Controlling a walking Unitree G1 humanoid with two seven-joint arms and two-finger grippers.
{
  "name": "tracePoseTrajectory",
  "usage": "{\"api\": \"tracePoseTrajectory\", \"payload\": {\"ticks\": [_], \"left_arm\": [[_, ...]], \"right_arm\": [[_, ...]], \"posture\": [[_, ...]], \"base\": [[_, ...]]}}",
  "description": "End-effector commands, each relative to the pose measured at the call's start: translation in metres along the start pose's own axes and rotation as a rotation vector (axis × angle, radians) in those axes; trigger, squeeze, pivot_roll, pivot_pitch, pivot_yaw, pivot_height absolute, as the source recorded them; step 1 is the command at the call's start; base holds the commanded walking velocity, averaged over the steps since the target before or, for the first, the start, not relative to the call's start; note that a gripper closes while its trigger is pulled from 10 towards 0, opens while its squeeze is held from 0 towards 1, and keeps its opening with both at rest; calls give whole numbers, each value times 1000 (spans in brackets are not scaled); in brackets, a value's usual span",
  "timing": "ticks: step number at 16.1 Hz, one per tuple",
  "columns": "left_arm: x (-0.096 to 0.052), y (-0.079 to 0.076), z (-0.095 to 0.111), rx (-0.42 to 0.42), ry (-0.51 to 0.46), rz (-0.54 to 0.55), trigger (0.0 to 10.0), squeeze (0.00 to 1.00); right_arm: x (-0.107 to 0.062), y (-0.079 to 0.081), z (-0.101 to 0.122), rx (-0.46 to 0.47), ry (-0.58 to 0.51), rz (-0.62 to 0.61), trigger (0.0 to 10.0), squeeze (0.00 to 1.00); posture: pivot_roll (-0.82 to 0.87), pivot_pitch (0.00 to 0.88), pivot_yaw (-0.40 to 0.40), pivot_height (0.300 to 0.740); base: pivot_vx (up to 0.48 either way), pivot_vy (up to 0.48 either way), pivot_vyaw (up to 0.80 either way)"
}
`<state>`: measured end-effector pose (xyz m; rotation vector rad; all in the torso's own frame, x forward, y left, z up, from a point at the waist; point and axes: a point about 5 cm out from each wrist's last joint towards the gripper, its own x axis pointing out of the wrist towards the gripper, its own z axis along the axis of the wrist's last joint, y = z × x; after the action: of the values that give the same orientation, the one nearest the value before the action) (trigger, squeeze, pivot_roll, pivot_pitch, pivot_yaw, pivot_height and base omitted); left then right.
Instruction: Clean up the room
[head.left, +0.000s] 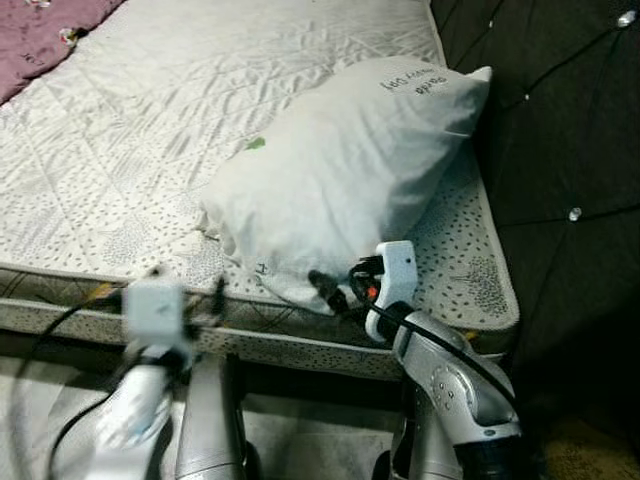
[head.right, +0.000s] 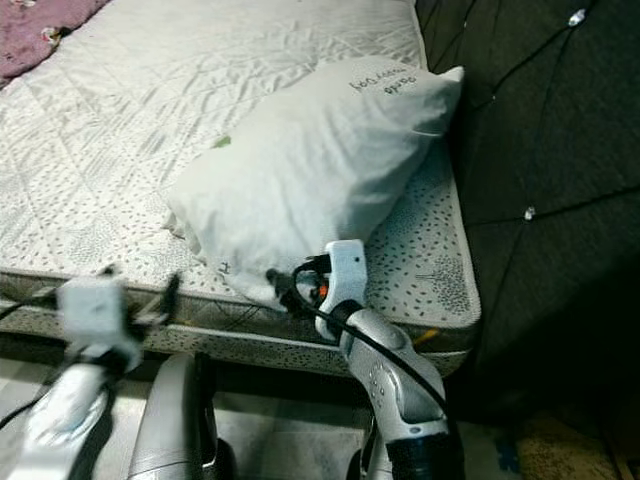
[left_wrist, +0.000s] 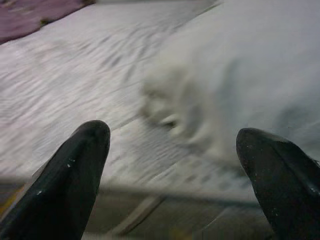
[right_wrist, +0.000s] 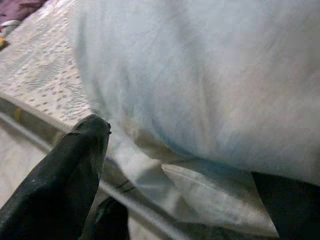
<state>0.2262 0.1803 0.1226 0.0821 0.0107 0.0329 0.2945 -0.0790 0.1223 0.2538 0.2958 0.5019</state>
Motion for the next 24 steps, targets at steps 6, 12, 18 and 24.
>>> {"api": "tracePoseTrajectory", "payload": {"ticks": [6, 12, 18, 24], "left_arm": [[2, -4, 6, 3, -2, -1, 10000, 0], [4, -4, 4, 1, 5, -13, 10000, 0], [10, -12, 6, -17, -5, -54, 10000, 0], [11, -19, 5, -41, -7, -79, 10000, 0]], "right_arm": [[3, -25, 16, -78, -104, -237, 10000, 0], [-48, -47, -8, -169, 59, -129, 10000, 0], [-76, -52, -7, -190, 77, -172, 10000, 0], [-77, -35, 15, -43, -37, 12, 10000, 0]], "posture": [[74, 141, -33, 499], [42, 135, -31, 499], [24, 132, -21, 499], [14, 136, -19, 499]], "base": [[0, 0, 0], [0, 0, 0], [0, 0, 0], [0, 0, 0]]}}
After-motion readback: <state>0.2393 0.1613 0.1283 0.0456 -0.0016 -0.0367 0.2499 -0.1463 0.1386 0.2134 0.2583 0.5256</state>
